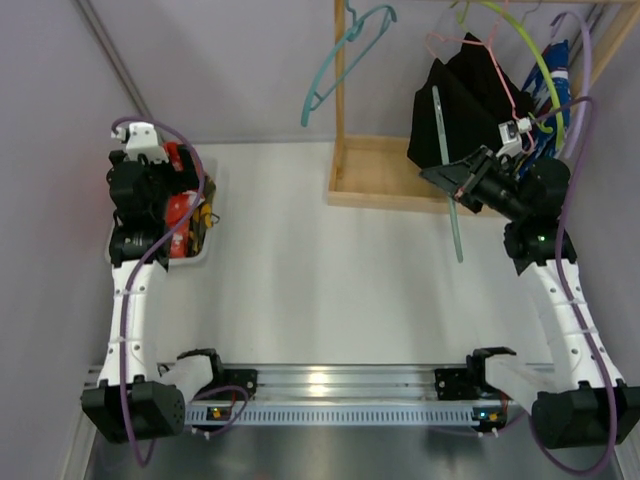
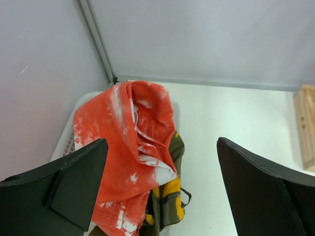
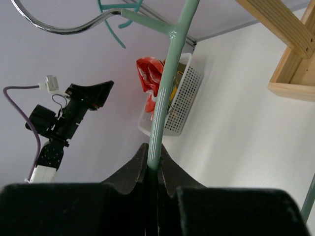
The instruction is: Remove the trousers from the hanger
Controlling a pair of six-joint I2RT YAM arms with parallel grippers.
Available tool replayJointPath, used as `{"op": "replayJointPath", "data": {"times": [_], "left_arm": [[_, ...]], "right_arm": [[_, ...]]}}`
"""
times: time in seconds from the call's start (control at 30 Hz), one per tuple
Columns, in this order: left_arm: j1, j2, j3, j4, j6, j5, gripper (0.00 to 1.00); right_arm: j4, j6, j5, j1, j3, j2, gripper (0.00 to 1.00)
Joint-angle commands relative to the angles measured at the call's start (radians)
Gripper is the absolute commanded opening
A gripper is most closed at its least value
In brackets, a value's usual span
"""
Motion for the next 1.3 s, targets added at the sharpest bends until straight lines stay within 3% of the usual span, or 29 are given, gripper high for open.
{"op": "replayJointPath", "data": {"times": [0.0, 0.17, 0.4, 0.77, 1.07, 1.27], "left_arm": [[-0.002, -0.040, 0.028, -0.022, -0.014, 0.094, 0.99], [-0.003, -0.091, 0.021, -0.021, -0.012, 0.128, 0.99], [-0.006, -0.122, 0.038, -0.024, -0.063, 0.177, 0.99], [-0.005, -0.200, 0.013, -0.022, -0.077, 0.145, 0.99], [-0.005, -0.208, 0.016, -0.024, -0.100, 0.131, 0.99], [-0.005, -0.211, 0.016, -0.039, -0.117, 0.128, 0.99]], "right_arm": [[0.090, 0.002, 0.020, 0.016, 0.117, -0.001, 0.00], [0.162, 0.134, 0.054, 0.039, 0.173, 0.074, 0.00], [0.194, 0.200, 0.099, 0.111, 0.466, 0.289, 0.00], [0.055, 0.184, 0.263, 0.143, 0.883, 0.594, 0.00], [-0.064, 0.150, 0.349, 0.181, 1.055, 0.742, 0.00], [-0.055, 0.168, 0.349, 0.189, 1.075, 0.800, 0.00]]}}
